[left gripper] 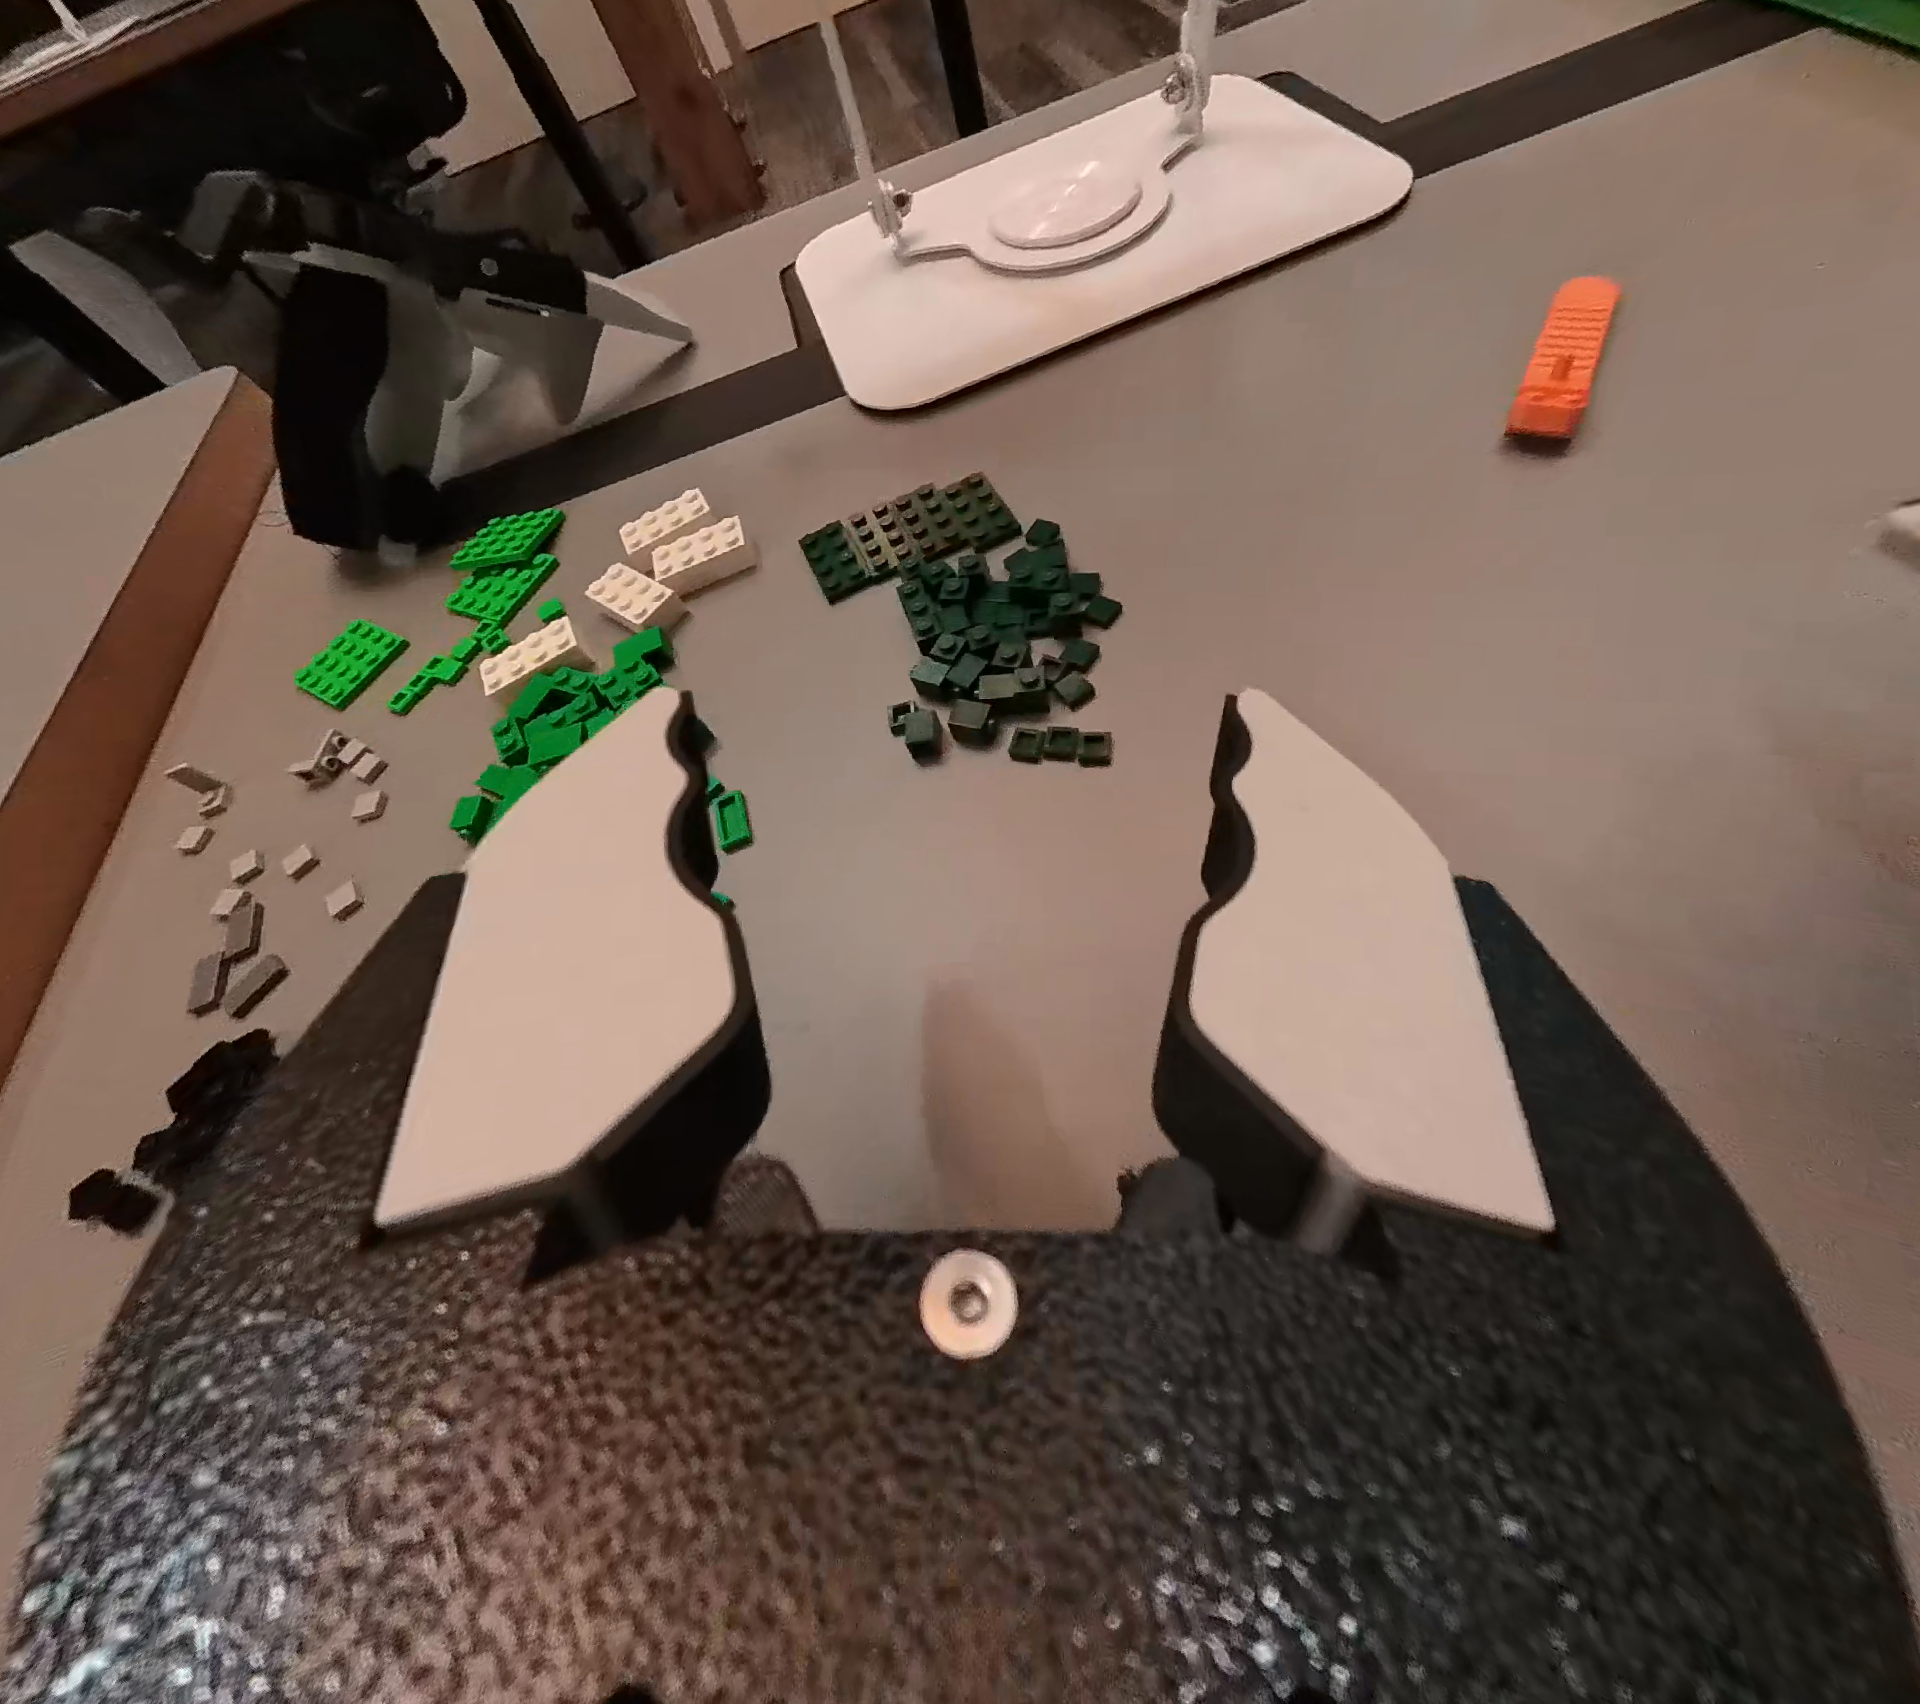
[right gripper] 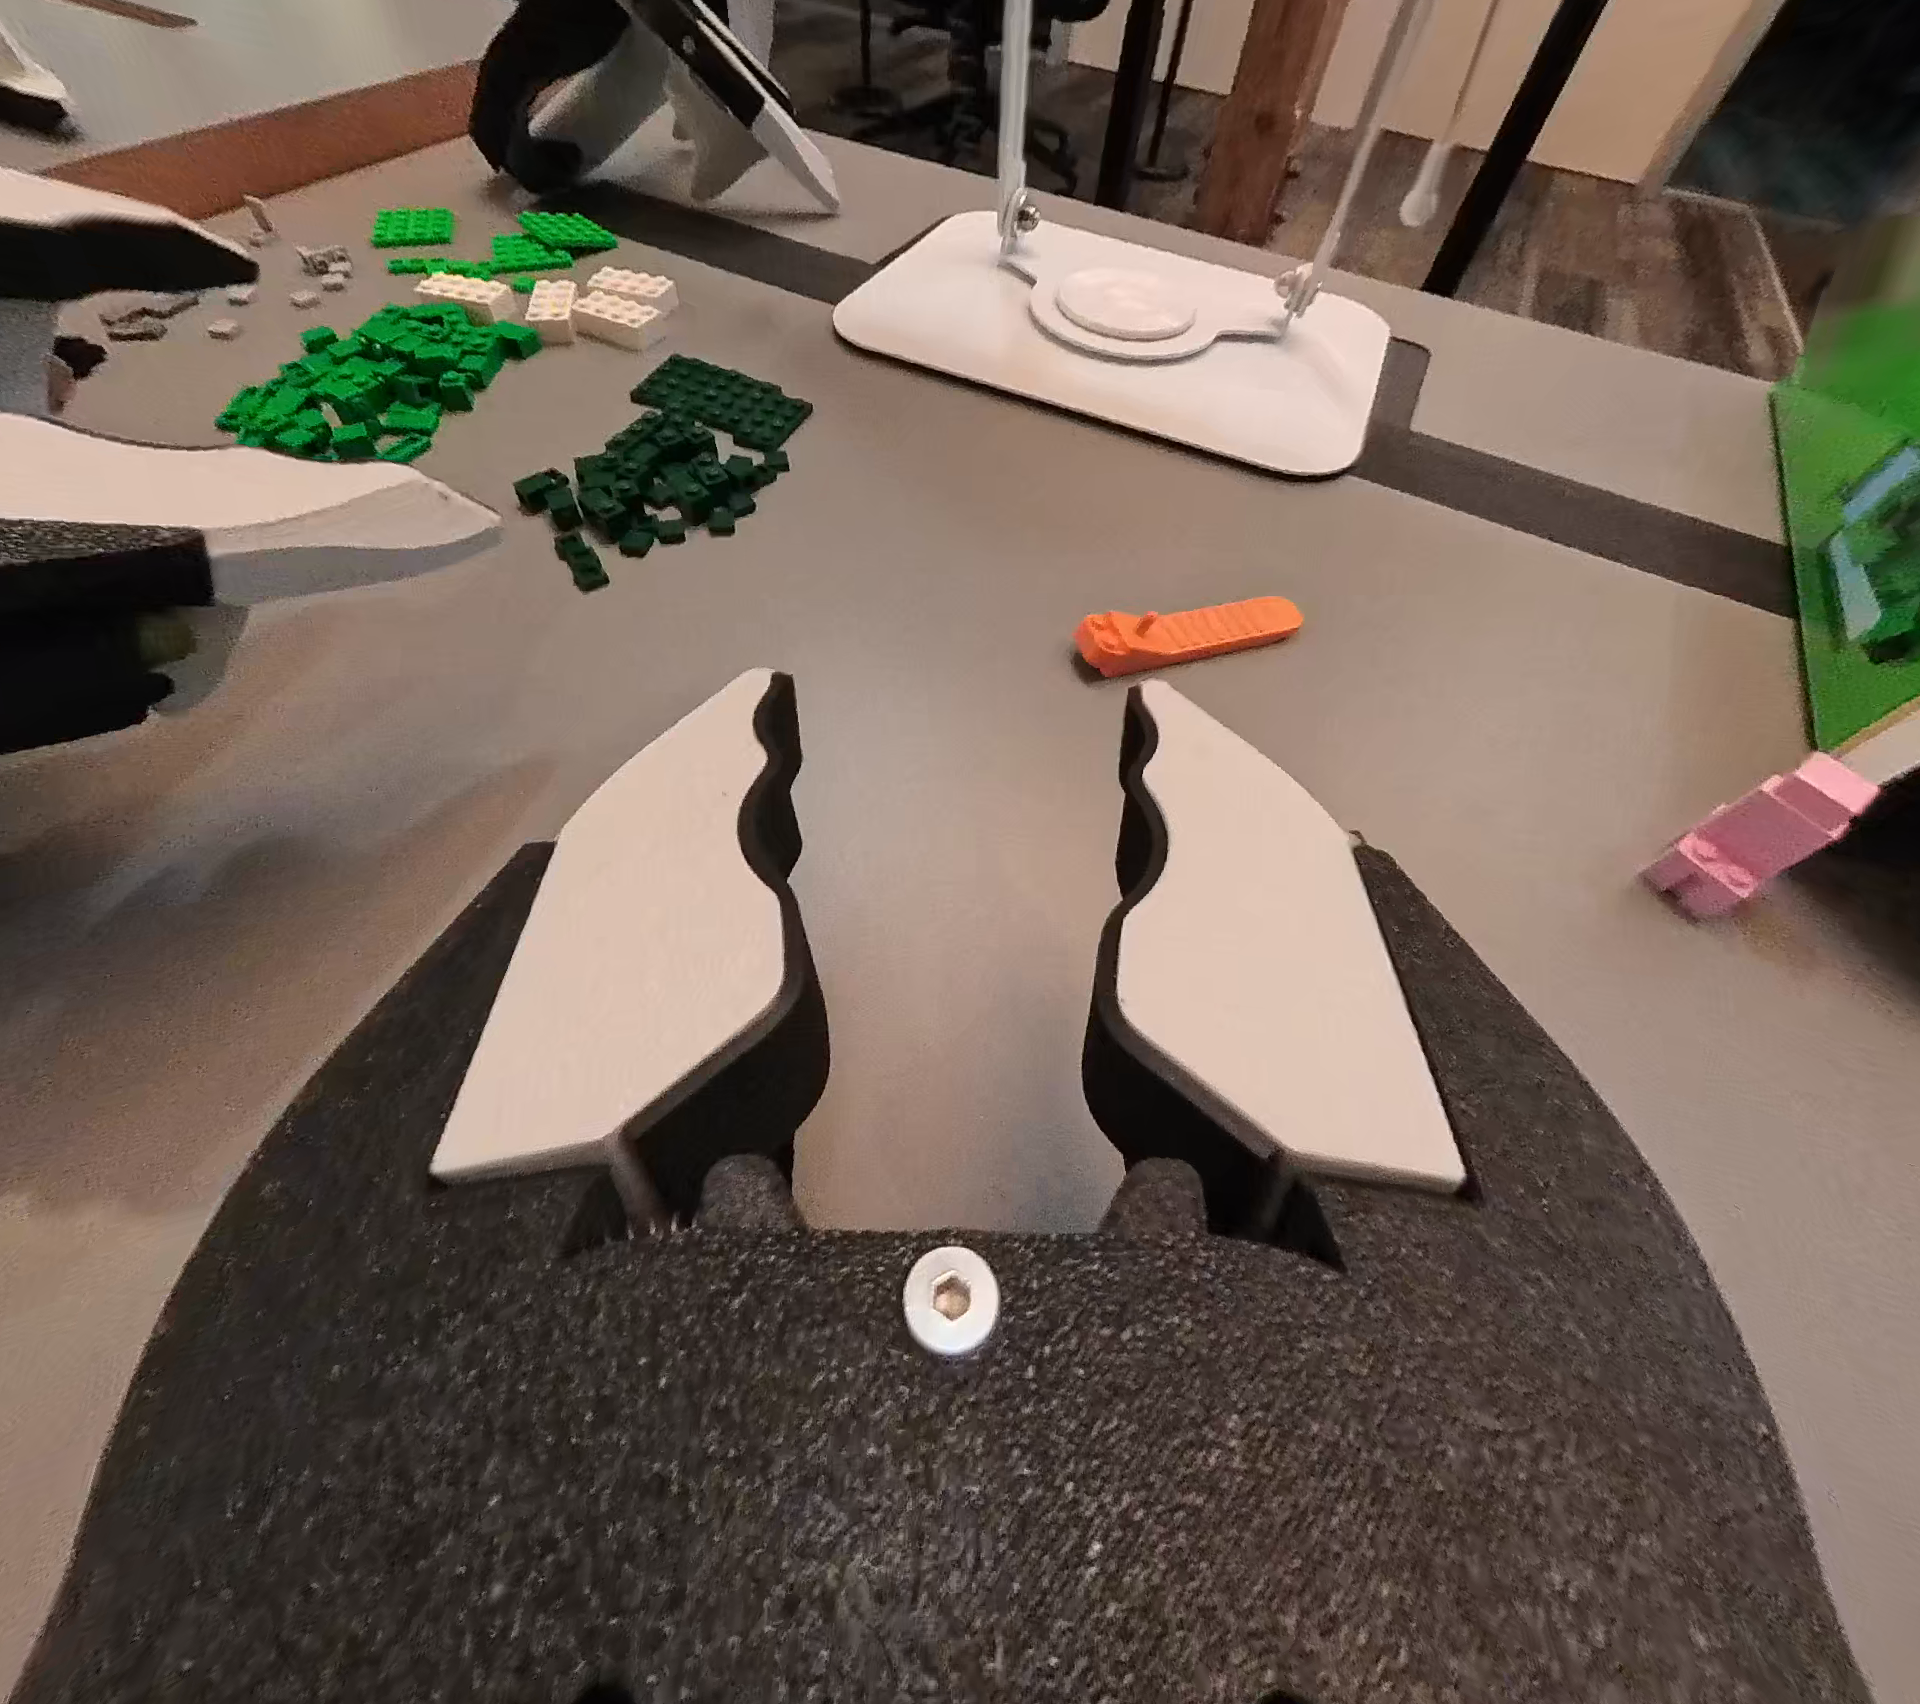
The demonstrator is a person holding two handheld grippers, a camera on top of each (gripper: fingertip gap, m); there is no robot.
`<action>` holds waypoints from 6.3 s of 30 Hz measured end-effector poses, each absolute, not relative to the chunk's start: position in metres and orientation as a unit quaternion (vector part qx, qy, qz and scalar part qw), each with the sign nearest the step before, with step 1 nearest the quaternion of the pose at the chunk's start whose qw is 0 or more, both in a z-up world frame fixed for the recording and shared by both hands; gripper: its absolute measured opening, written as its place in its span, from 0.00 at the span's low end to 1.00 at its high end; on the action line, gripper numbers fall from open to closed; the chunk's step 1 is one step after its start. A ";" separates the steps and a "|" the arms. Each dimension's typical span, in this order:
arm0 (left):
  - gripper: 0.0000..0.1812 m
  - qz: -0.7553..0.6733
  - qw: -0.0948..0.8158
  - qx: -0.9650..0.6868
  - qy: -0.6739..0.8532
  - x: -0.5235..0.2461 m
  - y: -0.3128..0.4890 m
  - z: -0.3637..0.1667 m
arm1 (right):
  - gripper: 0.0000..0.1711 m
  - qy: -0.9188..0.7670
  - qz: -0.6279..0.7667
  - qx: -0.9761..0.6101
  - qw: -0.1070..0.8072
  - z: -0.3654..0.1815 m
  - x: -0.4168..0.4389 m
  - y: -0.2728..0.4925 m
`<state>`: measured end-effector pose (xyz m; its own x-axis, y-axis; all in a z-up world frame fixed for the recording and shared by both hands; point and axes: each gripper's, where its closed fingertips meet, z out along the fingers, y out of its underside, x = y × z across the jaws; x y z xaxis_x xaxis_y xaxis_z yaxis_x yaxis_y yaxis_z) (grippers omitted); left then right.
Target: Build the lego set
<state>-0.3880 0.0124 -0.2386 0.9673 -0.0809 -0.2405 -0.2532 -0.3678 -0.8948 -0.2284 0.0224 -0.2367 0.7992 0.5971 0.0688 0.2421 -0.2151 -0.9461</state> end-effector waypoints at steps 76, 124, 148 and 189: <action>0.36 -0.034 0.591 -0.794 0.140 -0.354 0.000 -0.240 | 0.21 -0.239 0.164 -0.826 0.484 -0.235 -0.110 0.042; 0.34 -0.045 0.634 -0.754 0.164 -0.341 0.000 -0.225 | 0.22 0.077 0.302 -0.613 0.726 -0.130 -0.176 0.289; 0.32 -0.039 0.627 -0.757 0.180 -0.337 0.000 -0.228 | 0.09 0.049 0.266 -0.588 0.762 -0.118 -0.172 0.283; 0.31 -0.033 0.649 -0.749 0.133 -0.358 0.001 -0.218 | 0.00 -0.386 0.277 -0.517 0.712 -0.084 -0.429 0.148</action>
